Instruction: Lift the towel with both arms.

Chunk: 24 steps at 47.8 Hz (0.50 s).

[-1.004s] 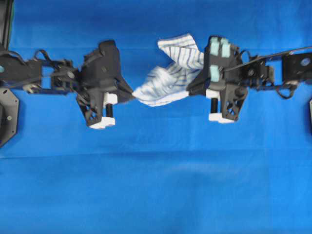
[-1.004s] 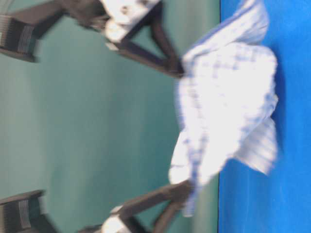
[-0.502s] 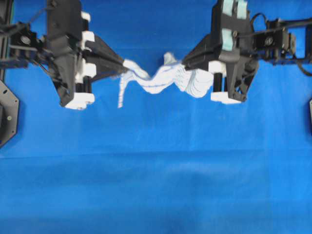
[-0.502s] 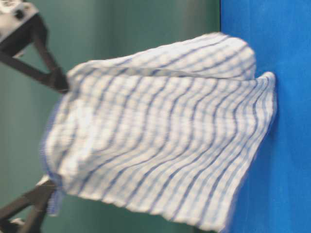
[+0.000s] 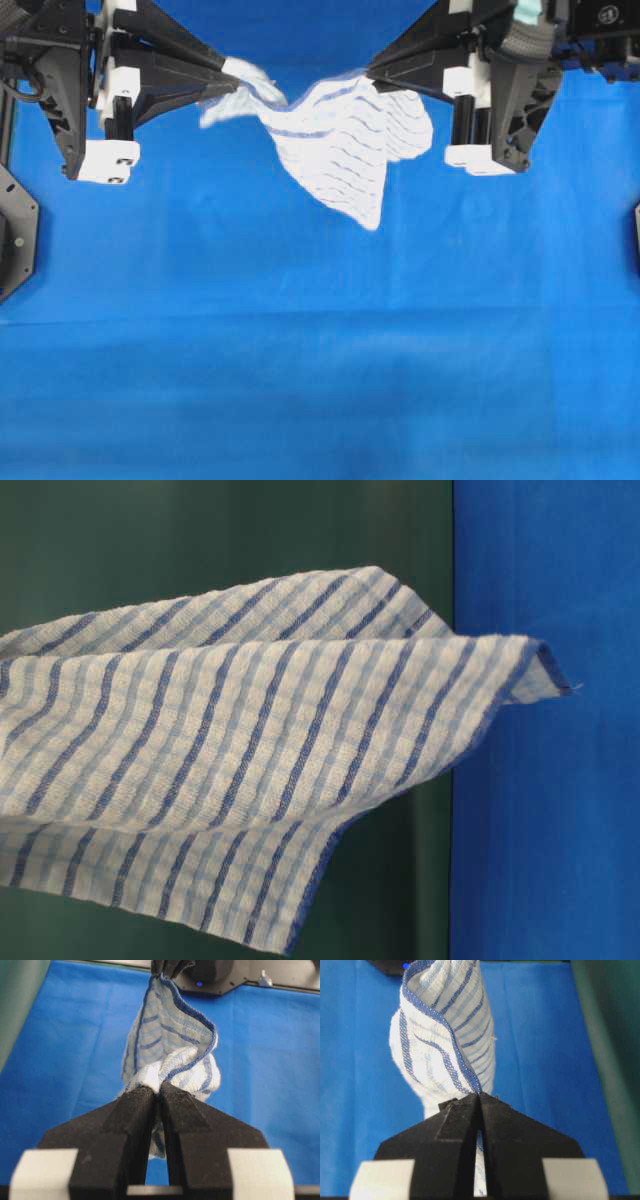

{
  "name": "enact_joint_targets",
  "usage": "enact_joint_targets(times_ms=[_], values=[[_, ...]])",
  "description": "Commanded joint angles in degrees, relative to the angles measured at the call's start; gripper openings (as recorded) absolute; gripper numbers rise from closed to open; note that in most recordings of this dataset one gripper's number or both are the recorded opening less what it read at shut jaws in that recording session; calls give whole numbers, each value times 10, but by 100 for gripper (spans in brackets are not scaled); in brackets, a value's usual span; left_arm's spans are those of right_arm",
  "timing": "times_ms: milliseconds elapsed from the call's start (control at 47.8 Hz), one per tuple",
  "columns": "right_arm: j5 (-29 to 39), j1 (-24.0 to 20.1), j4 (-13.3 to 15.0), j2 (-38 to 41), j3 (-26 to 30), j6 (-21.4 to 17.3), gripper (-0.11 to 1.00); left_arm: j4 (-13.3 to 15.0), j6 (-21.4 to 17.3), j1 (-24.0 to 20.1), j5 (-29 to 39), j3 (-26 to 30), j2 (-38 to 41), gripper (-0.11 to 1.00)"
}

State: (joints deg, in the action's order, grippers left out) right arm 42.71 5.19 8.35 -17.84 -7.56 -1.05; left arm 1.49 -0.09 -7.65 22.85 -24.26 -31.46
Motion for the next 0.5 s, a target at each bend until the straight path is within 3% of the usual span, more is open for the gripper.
enact_joint_targets(times_ms=[0, 314, 418, 481], values=[[-2, -1, 2, -12, 13, 4, 1, 0, -4, 1, 0, 16, -1, 3], [-6, -1, 2, -12, 14, 9, 2, 0, -21, 4, -7, 19, 2, 5], [-11, -1, 4, -12, 14, 11, 3, 0, -20, 4, -14, 18, 1, 24], [-11, -1, 8, -12, 14, 11, 17, 0, -20, 5, -18, 17, -2, 41]])
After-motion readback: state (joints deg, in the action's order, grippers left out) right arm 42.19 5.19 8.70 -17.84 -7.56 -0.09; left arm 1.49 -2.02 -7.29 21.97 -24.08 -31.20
